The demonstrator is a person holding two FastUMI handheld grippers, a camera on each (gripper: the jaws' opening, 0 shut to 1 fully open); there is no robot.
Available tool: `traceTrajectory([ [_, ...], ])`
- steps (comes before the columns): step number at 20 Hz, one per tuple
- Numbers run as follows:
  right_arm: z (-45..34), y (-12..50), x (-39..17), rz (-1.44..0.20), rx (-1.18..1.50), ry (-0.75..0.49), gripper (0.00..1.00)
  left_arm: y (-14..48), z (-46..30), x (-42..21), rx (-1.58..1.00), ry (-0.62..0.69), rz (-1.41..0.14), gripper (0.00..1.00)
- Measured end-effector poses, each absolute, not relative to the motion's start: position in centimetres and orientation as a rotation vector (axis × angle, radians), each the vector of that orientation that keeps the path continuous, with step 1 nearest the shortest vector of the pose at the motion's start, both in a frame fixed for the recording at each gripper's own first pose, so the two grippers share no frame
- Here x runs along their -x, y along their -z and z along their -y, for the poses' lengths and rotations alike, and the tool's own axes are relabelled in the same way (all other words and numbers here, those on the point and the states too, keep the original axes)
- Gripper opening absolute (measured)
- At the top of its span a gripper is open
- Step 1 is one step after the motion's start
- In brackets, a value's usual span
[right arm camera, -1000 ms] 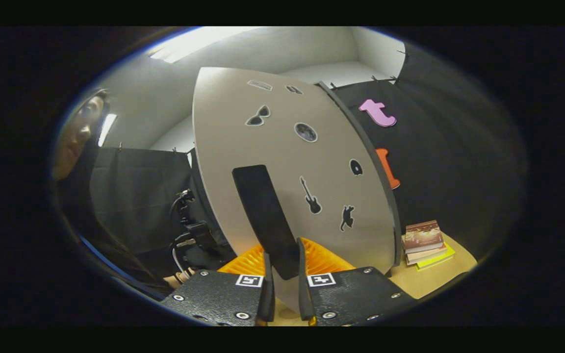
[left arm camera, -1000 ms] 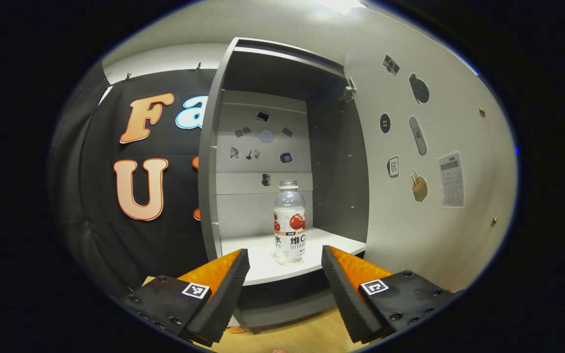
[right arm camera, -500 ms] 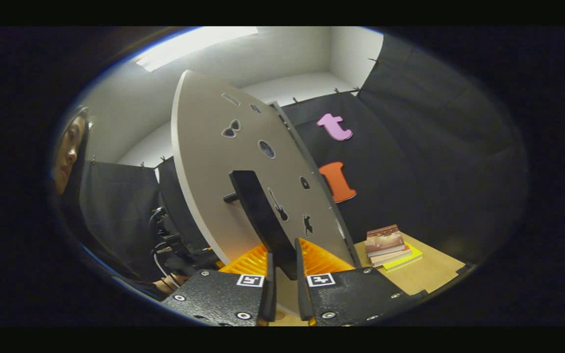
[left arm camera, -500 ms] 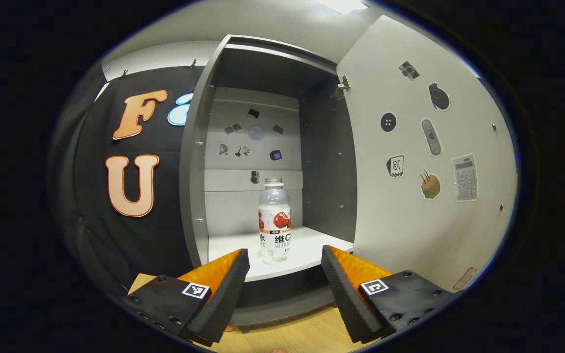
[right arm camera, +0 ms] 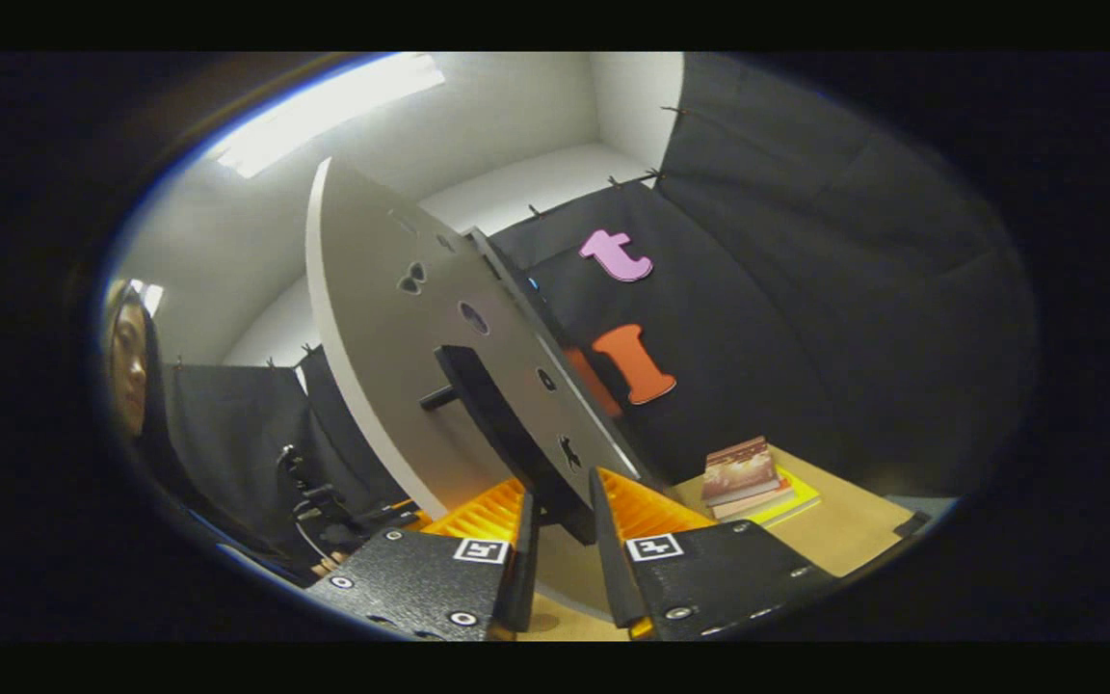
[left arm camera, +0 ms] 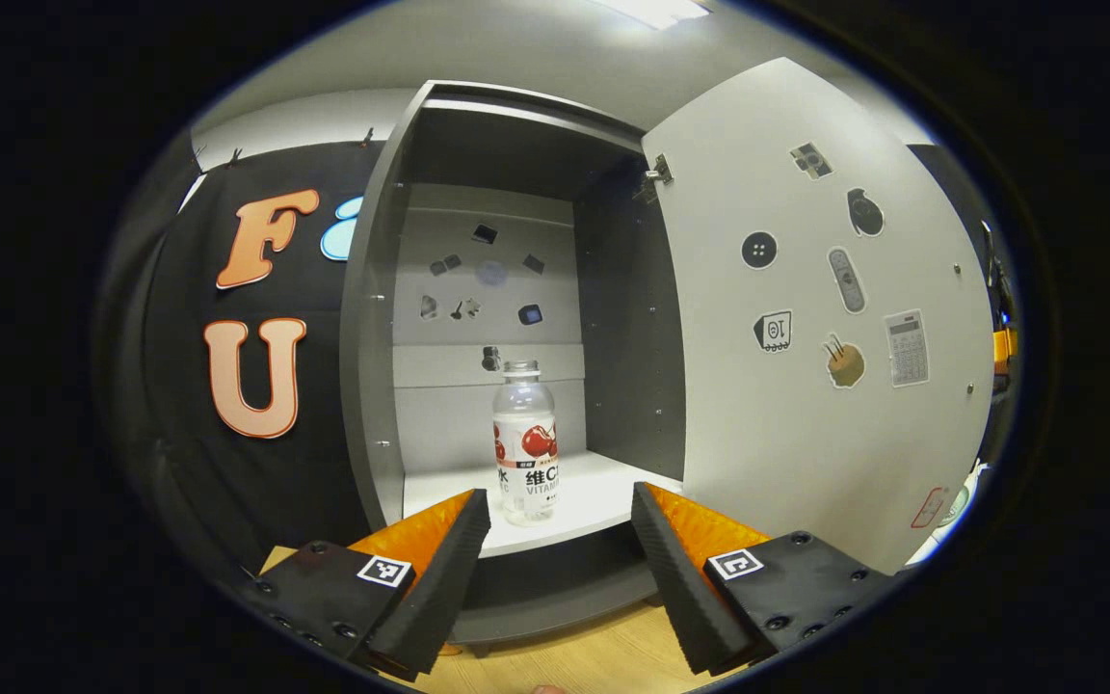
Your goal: Open the cabinet door with the right hand, grasp the bottle in the cabinet with the left hand and place it on the coaster, then close the cabinet door with the right hand.
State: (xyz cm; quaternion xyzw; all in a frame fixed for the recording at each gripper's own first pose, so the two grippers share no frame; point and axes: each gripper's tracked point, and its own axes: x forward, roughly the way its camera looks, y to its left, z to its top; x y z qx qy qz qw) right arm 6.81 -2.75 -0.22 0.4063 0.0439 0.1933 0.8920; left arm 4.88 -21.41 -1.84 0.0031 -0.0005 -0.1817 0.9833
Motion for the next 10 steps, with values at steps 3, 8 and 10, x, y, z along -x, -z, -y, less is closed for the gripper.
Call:
traceTrajectory([
  [3, 7.0, -0.3, -5.3, -0.006, -0.901, -0.335, 0.40, 1.8, 21.7, -4.9, 0.002, 0.369, 0.002, 0.93],
  [8, 11.7, 1.9, -1.1, -0.066, -0.676, -0.122, 0.42, 2.2, 24.2, -4.6, 0.024, 0.413, -0.008, 0.97],
  [10, 11.1, 2.0, 0.0, -0.101, -0.617, -0.081, 0.45, 2.4, 24.6, -4.4, 0.028, 0.423, -0.010, 0.93],
])
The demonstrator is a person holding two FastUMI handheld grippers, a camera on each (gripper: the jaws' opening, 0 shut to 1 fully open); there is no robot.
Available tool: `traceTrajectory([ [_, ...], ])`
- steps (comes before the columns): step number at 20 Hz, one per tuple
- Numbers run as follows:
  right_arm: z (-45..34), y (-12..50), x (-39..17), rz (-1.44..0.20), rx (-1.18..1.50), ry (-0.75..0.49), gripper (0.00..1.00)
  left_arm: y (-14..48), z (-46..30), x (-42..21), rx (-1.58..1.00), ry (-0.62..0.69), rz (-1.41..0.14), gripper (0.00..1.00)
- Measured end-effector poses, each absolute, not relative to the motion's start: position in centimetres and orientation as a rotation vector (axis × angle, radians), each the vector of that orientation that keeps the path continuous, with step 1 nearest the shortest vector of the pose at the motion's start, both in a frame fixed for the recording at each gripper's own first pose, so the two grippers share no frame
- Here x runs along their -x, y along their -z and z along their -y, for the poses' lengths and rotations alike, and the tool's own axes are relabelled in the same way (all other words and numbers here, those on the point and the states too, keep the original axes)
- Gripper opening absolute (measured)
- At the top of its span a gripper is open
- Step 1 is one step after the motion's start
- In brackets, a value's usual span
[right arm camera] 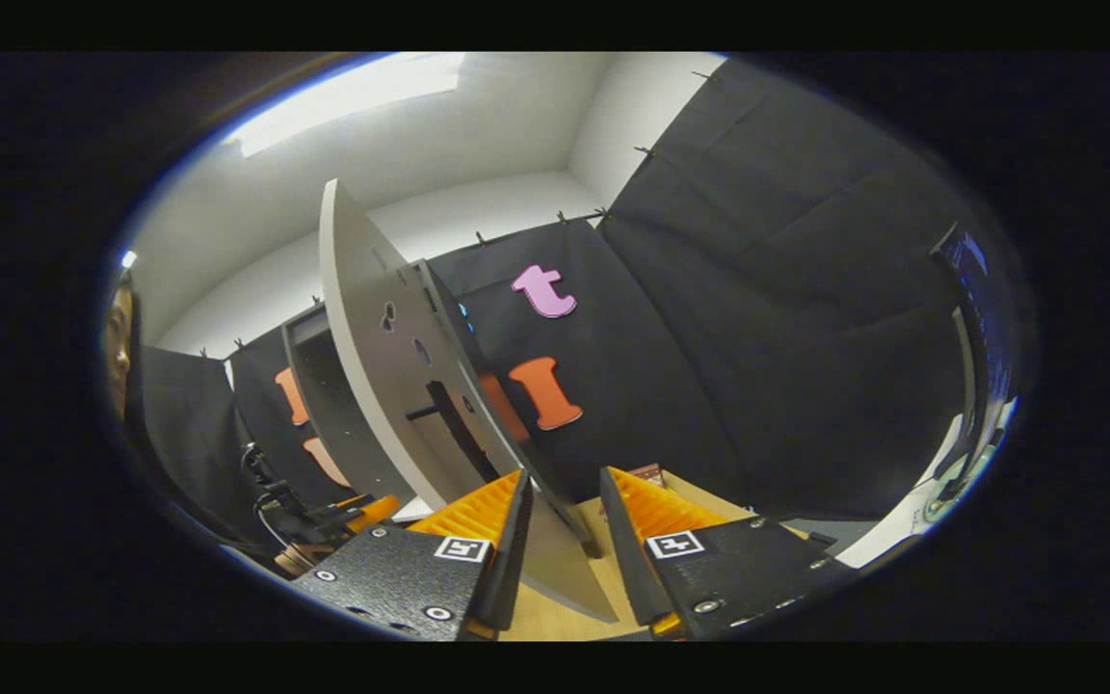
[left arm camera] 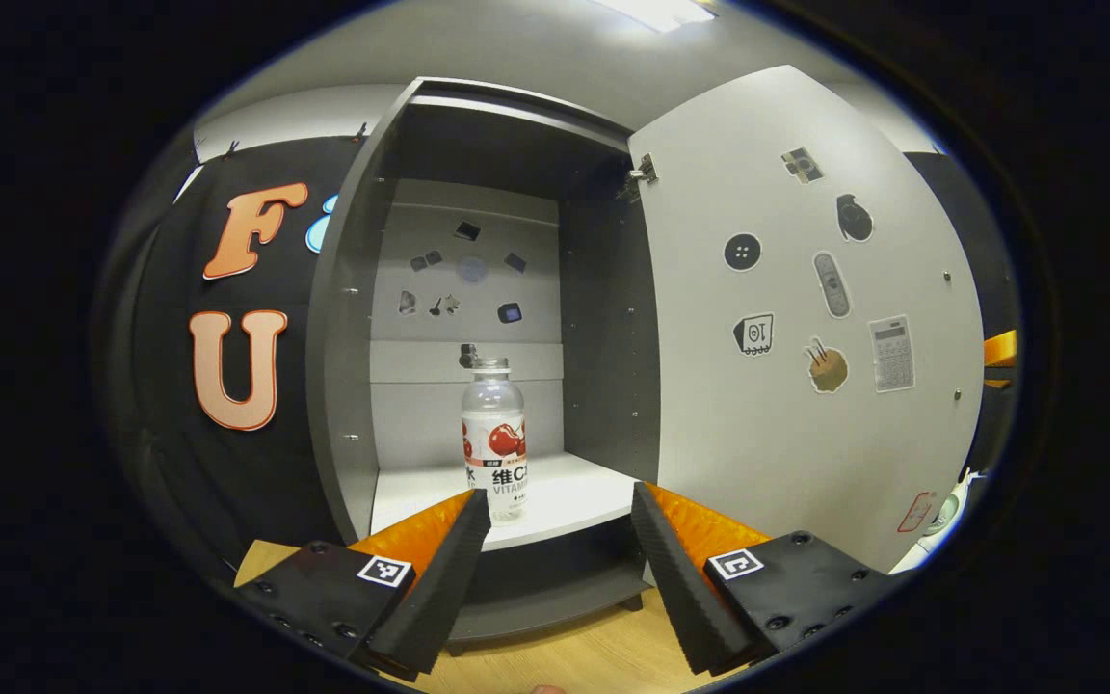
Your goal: Open the cabinet door with the right hand, grasp the bottle in the cabinet with the left hand and place it on the coaster, then close the cabinet door with the right hand.
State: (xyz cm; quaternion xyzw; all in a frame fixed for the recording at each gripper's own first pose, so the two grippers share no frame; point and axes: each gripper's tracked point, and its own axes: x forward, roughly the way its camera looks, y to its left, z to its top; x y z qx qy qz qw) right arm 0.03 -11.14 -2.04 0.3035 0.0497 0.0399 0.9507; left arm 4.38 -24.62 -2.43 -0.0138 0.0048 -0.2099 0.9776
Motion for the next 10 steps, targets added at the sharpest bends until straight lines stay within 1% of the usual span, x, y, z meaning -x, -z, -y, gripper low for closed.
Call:
traceTrajectory([
  [3, 10.7, 2.4, 2.4, -0.136, -0.465, 0.021, 0.50, 2.3, 24.5, -4.5, 0.019, 0.417, -0.006, 0.93],
  [6, 8.1, 2.2, 4.4, -0.158, -0.332, 0.108, 0.56, 2.1, 23.8, -5.0, 0.000, 0.397, -0.001, 0.93],
  [7, 6.8, 2.2, 4.9, -0.175, -0.297, 0.119, 0.58, 2.1, 23.7, -5.2, 0.000, 0.398, 0.001, 0.96],
  [8, 5.5, 2.1, 4.7, -0.187, -0.272, 0.130, 0.62, 2.0, 23.6, -5.5, -0.001, 0.394, 0.000, 0.93],
  [9, 4.1, 1.9, 4.6, -0.194, -0.259, 0.133, 0.64, 2.0, 23.4, -5.7, -0.002, 0.393, 0.000, 0.96],
  [10, 2.6, 1.9, 4.7, -0.198, -0.257, 0.128, 0.67, 1.9, 23.2, -6.1, -0.004, 0.391, 0.001, 0.96],
])
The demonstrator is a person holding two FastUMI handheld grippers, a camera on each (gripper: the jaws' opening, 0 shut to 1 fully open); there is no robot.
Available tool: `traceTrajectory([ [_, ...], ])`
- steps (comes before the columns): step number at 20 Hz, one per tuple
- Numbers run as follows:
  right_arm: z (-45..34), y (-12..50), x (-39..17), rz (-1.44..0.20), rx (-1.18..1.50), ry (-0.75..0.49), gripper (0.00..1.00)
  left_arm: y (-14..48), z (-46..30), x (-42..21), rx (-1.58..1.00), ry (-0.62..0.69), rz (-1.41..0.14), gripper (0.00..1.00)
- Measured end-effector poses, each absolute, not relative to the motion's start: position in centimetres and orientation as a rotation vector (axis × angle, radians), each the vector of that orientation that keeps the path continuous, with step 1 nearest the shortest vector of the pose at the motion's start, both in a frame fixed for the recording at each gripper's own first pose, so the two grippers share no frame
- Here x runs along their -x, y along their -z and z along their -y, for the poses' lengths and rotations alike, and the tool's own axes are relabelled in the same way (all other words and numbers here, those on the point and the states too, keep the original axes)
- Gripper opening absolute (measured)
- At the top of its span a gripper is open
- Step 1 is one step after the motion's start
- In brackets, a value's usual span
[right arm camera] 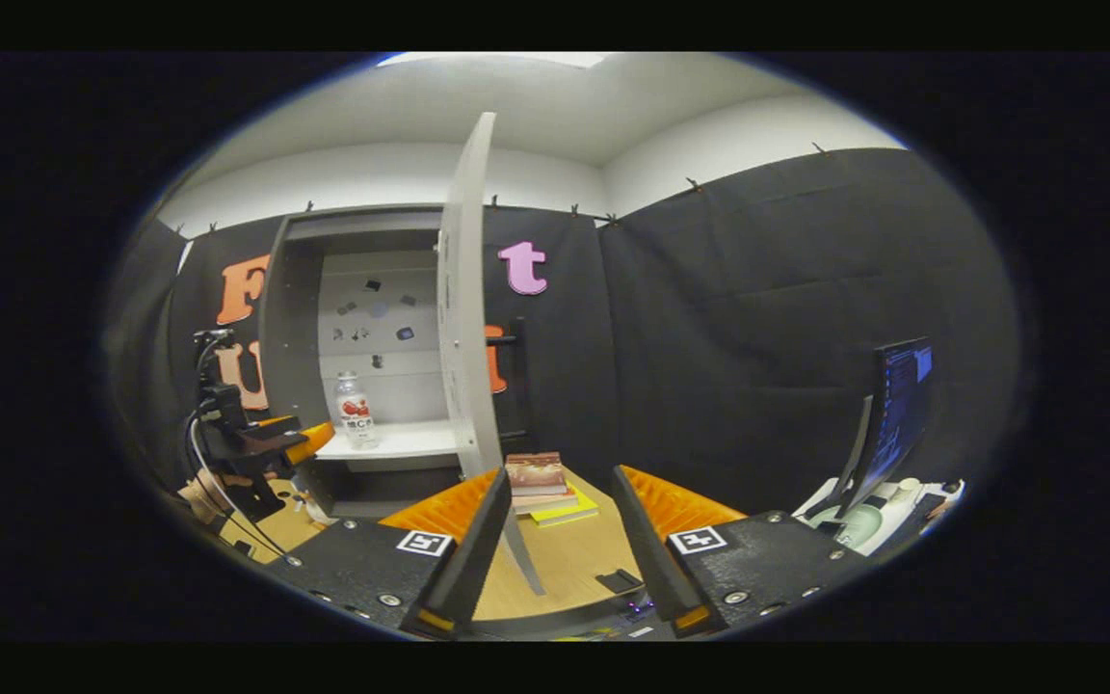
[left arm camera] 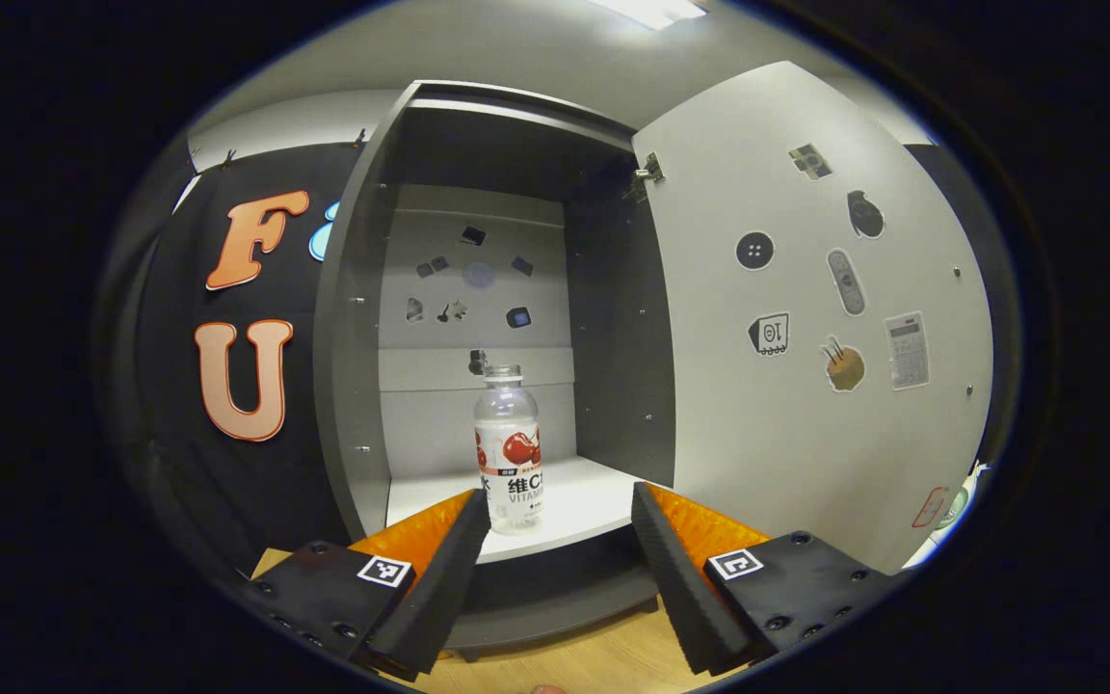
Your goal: Open the cabinet door with the right hand, grasp the bottle in the cabinet with the left hand and place it on the coaster, then close the cabinet door with the right hand.
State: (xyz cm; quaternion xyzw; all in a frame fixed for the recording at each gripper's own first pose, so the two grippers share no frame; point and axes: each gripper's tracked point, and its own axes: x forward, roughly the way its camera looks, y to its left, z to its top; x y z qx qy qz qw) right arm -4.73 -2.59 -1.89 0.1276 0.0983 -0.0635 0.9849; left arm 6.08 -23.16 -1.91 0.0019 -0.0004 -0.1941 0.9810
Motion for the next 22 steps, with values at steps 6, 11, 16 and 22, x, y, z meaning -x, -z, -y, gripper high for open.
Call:
traceTrajectory([
  [6, -5.4, 0.6, 3.5, -0.199, -0.254, 0.087, 0.86, 1.8, 21.5, -9.9, -0.020, 0.356, 0.012, 0.93],
  [11, -11.0, 0.6, 3.5, -0.212, -0.238, 0.076, 0.87, 2.6, 21.8, -15.0, -0.024, 0.354, 0.015, 0.96],
  [16, -15.1, -0.3, -1.5, -0.195, -0.279, 0.046, 0.87, 4.6, 23.7, -19.1, -0.033, 0.380, -0.017, 0.96],
  [22, -16.3, 1.6, -4.7, -0.231, -0.294, 0.062, 0.87, 7.4, 25.4, -22.4, -0.054, 0.392, -0.079, 0.95],
])
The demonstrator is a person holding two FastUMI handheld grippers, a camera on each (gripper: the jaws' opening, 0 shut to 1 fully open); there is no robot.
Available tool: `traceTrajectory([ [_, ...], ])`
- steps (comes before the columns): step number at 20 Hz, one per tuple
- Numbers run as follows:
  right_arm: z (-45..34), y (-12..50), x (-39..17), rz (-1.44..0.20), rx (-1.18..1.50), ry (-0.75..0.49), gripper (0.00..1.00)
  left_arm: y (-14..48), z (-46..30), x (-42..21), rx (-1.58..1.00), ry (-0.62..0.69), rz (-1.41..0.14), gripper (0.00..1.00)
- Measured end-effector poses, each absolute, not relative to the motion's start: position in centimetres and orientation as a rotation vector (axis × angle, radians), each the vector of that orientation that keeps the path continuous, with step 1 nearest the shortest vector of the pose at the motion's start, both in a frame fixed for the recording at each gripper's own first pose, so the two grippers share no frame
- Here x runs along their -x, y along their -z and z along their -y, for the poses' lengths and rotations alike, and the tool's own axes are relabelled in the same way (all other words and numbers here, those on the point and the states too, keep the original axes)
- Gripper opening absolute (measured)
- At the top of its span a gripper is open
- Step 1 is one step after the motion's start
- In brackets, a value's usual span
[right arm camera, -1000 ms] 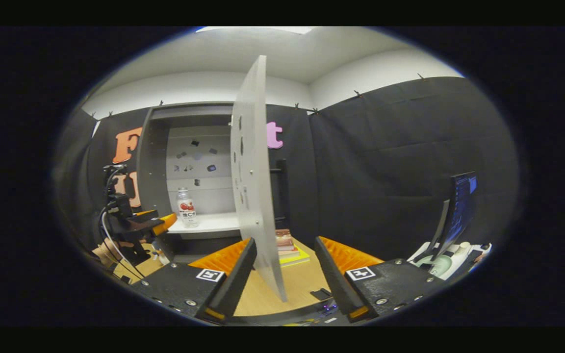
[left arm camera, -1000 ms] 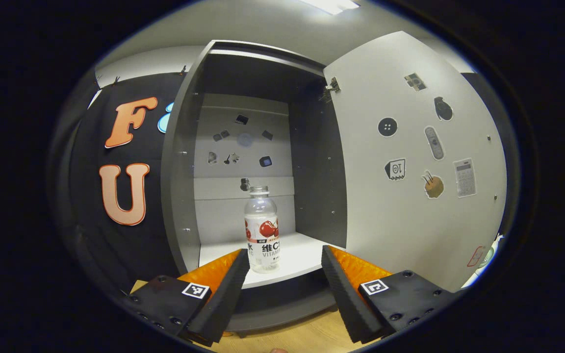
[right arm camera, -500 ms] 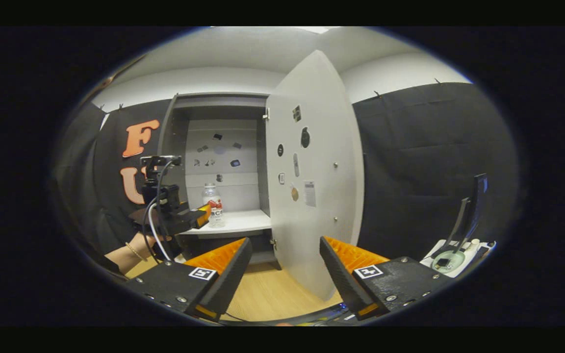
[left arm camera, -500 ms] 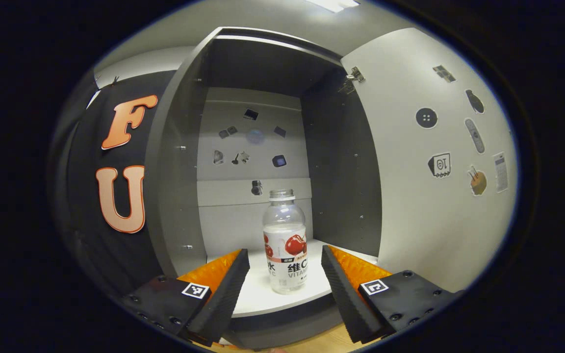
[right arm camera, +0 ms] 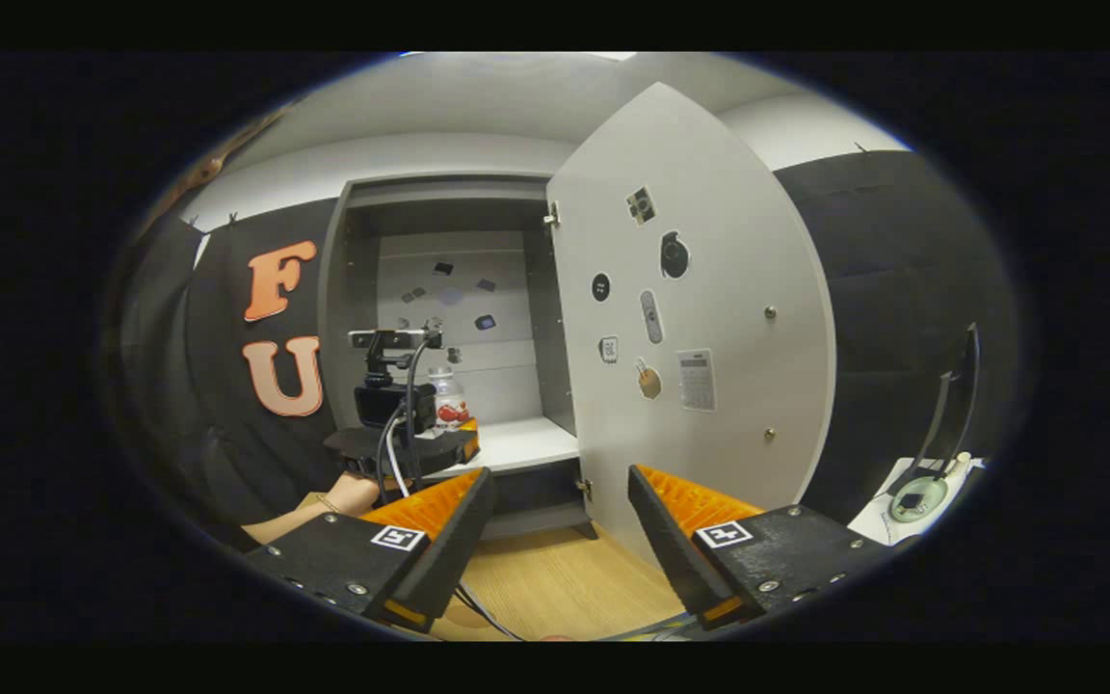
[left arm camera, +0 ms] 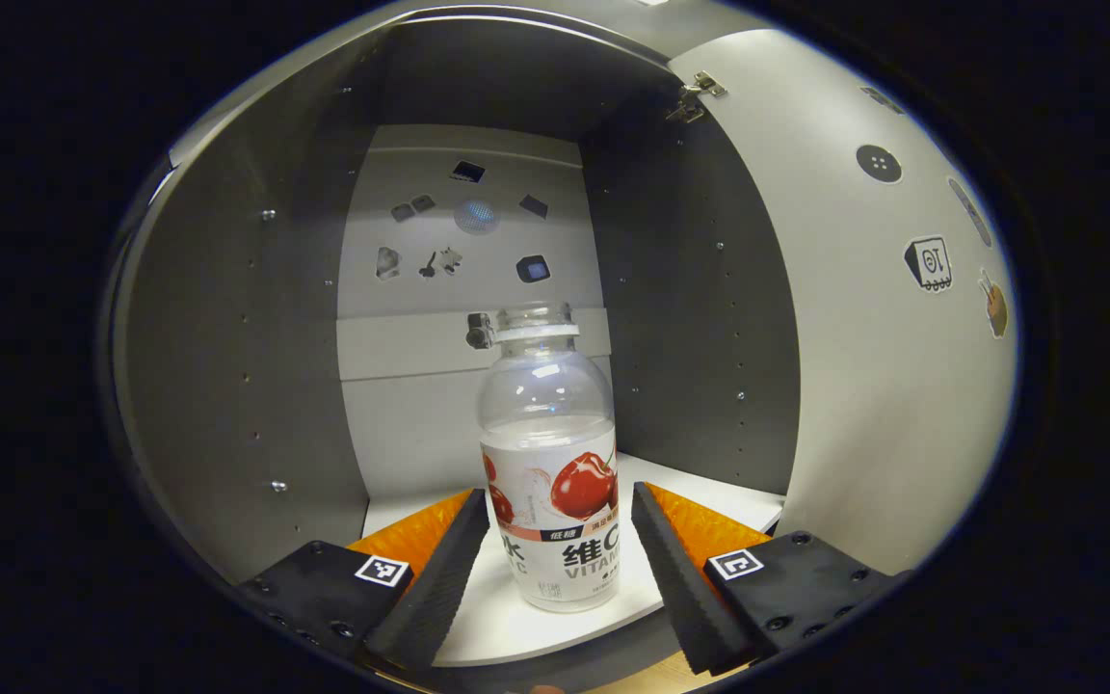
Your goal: Open the cabinet door with the right hand, grasp the bottle in the cabinet with the left hand and place it on the coaster, then close the cabinet door with the right hand.
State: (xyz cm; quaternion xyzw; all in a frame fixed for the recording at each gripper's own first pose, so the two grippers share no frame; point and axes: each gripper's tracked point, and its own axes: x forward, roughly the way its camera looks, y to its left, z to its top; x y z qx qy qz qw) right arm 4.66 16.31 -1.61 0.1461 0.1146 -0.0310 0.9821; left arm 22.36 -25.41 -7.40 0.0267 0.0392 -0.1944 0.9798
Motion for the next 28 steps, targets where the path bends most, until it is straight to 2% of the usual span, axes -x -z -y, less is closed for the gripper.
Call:
traceTrajectory([
  [3, -16.6, 2.9, -5.0, -0.260, -0.286, 0.072, 0.87, 7.9, 26.0, -23.2, -0.033, 0.400, -0.097, 0.98],
  [5, -16.3, 3.0, -5.2, -0.263, -0.276, 0.084, 0.87, 7.6, 25.9, -23.6, -0.038, 0.388, -0.088, 0.93],
  [6, -16.3, 3.0, -5.3, -0.263, -0.271, 0.088, 0.87, 7.6, 25.9, -23.4, -0.039, 0.390, -0.088, 0.86],
  [16, -16.3, 3.4, -5.3, -0.263, -0.187, 0.062, 0.87, 5.6, 24.9, -21.6, -0.021, 0.379, -0.043, 0.80],
  [23, -15.8, 4.1, -4.4, -0.261, -0.193, -0.008, 0.87, 5.6, 22.8, -13.4, 0.049, 0.420, -0.069, 0.81],
  [28, -15.3, 4.1, -3.5, -0.242, -0.207, -0.063, 0.87, 7.9, 18.4, -7.4, 0.039, 0.372, -0.069, 0.80],
])
